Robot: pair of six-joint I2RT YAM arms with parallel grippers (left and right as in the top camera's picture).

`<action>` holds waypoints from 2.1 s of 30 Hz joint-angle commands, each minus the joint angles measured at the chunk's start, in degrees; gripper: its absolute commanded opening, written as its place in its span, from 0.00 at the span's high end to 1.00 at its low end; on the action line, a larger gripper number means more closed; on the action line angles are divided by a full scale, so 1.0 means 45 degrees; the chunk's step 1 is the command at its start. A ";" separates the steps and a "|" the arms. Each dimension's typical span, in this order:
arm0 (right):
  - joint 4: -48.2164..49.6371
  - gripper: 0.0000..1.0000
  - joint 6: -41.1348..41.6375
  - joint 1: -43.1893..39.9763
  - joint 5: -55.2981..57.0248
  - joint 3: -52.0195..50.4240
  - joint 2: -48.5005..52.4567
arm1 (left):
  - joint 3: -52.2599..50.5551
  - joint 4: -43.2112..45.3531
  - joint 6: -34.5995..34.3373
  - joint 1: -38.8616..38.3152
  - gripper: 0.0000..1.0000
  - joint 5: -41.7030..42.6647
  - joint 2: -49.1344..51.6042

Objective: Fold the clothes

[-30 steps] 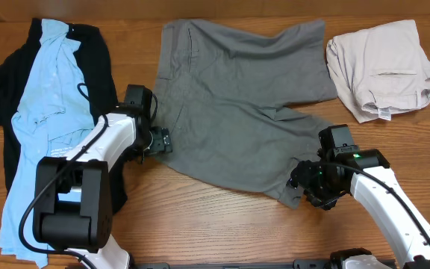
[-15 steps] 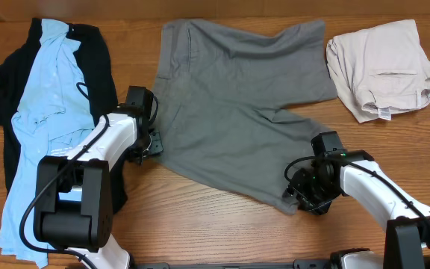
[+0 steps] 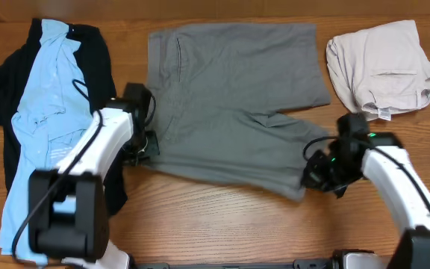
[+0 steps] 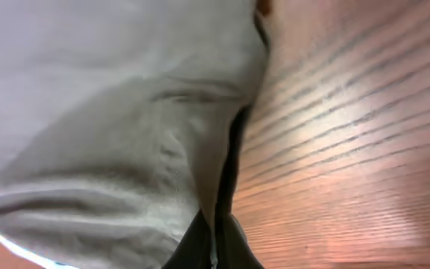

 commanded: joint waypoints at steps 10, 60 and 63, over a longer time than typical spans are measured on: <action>-0.4226 0.96 -0.2399 -0.2574 0.1117 0.4872 -0.2953 | 0.3021 -0.3774 0.0214 -0.0005 0.96 -0.0413 -0.5367; -0.2055 0.24 0.0758 0.4294 -0.1700 -0.0699 -0.6416 | 0.4065 -0.2895 0.0306 -0.0005 0.96 -0.0544 -0.2885; 0.0583 0.25 0.1923 0.5595 -0.2137 -0.2628 -0.5659 | 0.4065 -0.2871 0.0306 -0.0005 0.96 -0.0549 -0.2885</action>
